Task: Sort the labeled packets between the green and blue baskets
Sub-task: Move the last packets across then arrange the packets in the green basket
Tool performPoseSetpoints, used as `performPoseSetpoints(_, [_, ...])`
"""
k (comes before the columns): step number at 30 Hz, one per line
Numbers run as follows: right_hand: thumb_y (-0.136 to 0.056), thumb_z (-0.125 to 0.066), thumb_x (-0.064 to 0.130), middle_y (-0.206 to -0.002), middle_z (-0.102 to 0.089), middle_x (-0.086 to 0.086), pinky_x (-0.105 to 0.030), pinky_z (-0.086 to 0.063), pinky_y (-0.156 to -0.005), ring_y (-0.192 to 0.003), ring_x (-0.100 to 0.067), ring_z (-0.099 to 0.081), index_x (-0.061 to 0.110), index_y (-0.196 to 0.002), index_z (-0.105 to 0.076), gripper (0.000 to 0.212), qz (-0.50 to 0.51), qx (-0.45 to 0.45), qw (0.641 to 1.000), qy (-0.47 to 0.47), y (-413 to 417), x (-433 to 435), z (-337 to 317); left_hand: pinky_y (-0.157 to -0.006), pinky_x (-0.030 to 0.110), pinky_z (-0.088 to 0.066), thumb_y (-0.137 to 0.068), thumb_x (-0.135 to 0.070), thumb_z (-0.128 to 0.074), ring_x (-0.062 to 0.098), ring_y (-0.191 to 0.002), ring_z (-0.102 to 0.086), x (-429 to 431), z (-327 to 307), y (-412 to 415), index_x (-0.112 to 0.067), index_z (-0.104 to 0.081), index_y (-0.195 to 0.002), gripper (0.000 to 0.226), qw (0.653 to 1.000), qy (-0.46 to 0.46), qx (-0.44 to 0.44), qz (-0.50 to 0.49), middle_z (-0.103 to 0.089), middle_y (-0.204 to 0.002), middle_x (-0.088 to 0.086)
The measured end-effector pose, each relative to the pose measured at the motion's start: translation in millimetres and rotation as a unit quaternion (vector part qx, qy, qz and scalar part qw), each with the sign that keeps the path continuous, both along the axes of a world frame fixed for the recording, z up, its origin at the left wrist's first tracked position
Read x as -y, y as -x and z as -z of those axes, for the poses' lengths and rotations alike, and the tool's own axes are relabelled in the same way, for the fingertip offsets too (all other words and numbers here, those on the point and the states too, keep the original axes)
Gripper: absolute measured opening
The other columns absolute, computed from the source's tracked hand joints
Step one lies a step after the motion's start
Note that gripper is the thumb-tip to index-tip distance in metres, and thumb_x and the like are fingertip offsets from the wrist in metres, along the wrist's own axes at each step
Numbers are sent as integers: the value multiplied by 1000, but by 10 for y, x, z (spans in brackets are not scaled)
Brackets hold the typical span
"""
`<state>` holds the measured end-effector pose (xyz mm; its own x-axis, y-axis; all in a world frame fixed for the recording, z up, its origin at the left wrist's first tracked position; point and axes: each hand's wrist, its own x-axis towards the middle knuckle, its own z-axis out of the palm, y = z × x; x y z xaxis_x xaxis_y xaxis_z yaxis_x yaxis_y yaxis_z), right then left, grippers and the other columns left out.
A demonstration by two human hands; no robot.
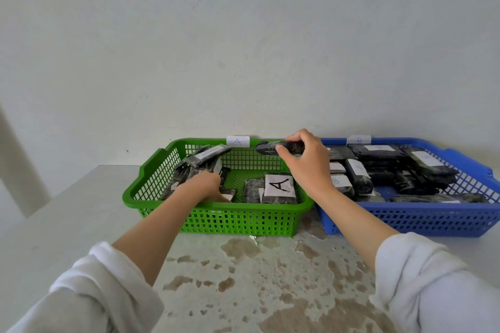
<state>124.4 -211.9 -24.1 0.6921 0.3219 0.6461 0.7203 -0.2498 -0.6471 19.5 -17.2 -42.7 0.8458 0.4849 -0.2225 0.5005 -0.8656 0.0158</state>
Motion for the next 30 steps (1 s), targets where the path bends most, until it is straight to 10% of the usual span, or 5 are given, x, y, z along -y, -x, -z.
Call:
performPoseSetpoints(3, [-81,-68,30,-92,-60,2,-22,-35,-70,-92,-12,-51,16,-90,-58,19,-5,0,1000,9,-5,-6,4,-85,36,-48,-83,-40,-65,29,-102,-59,8,2,-14,-1,-60,-114,51,996,85,16,-16,-62,-114,15])
performPoseSetpoints(8, [-81,-68,29,-92,-61,3,-23,-36,-71,-93,-13,-52,17,-90,-58,18,-6,-10,1000,9,-34,23,5,-50,22,-37,-81,-29,-70,13,-55,-45,33,-72,18,-10,-56,-74,24,981,178,57,-43,-51,-68,3])
performPoseSetpoints(15, [-81,-68,30,-91,-61,4,-21,-35,-70,-93,-12,-52,18,-89,-59,17,-6,-11,1000,2,-34,18,10,-57,27,-59,-84,1,-63,22,-78,-67,164,-215,-52,-18,-28,-144,72,801,542,232,-100,-62,-108,15])
performPoseSetpoints(20, [-81,-68,31,-92,-61,4,-21,-36,-71,-93,-12,-52,18,-89,-59,18,-6,-12,1000,1,-38,37,16,-65,24,-49,-82,-12,-69,13,-79,-60,365,-109,-164,-21,-35,-142,70,901,417,108,-51,-63,-106,7])
performPoseSetpoints(30, [-80,-68,29,-92,-61,3,-19,-37,-68,-92,-12,-52,16,-88,-59,18,-9,-5,1000,12,-27,32,-3,-60,23,-54,-80,-27,-71,16,-73,-64,381,-69,-178,-12,-35,-142,74,942,292,164,-33,-65,-113,15])
